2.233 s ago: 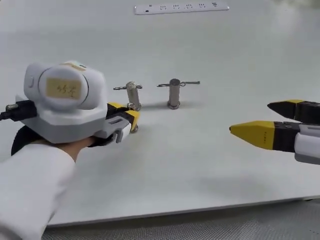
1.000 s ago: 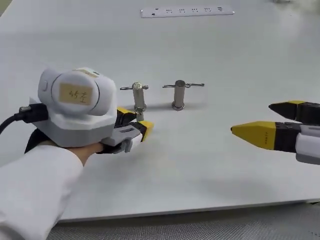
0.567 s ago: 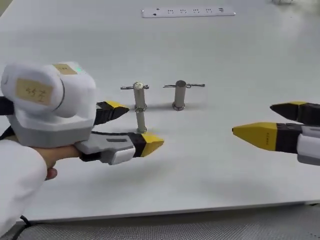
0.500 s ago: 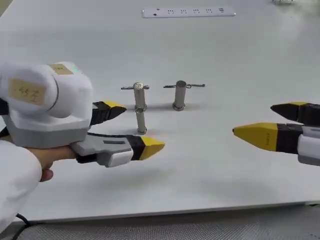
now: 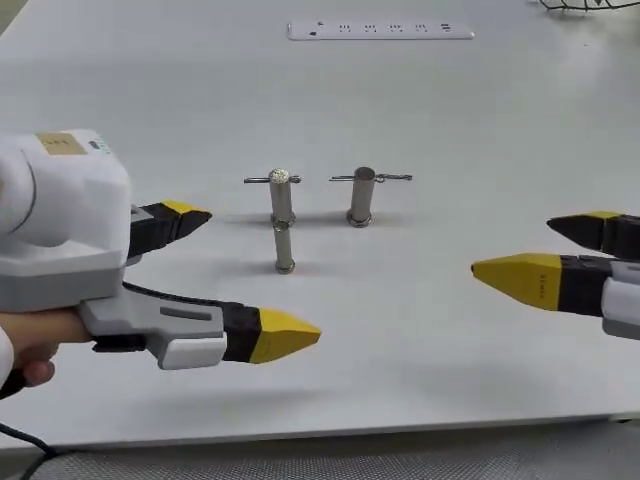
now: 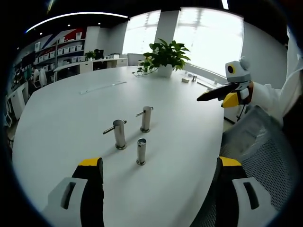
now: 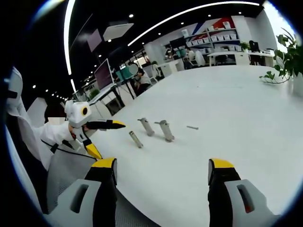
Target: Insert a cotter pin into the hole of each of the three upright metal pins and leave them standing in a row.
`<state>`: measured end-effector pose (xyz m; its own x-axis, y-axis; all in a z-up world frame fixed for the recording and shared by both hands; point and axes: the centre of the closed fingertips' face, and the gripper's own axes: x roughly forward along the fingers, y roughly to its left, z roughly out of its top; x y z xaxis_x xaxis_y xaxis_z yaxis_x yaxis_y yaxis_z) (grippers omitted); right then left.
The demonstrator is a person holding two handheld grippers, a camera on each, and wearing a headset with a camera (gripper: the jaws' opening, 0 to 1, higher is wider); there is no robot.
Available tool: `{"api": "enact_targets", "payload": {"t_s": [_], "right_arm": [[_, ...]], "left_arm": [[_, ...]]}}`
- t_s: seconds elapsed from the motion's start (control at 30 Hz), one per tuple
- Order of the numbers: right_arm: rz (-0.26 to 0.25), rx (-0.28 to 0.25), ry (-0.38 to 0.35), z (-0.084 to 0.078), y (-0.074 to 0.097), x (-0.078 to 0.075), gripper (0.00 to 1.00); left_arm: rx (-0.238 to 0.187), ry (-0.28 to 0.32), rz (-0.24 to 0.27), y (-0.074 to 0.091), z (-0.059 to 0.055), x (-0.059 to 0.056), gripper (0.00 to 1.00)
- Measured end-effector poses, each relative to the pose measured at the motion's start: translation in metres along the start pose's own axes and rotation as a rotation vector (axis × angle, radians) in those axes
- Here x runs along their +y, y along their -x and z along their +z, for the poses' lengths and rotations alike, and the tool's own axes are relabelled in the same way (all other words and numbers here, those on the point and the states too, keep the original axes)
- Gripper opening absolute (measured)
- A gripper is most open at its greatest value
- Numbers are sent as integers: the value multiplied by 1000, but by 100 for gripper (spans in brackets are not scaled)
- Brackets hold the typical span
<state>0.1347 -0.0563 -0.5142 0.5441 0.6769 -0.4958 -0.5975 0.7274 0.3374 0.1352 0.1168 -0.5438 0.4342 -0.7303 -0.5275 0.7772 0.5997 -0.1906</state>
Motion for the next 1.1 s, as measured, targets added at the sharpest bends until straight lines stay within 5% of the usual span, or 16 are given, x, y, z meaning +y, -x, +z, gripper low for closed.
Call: {"api": "enact_targets", "payload": {"t_s": [1.1], "right_arm": [[-10,51,64,8,-4,-9,75]], "left_arm": [[-13,46,-11,17,-9,-2,99]]}}
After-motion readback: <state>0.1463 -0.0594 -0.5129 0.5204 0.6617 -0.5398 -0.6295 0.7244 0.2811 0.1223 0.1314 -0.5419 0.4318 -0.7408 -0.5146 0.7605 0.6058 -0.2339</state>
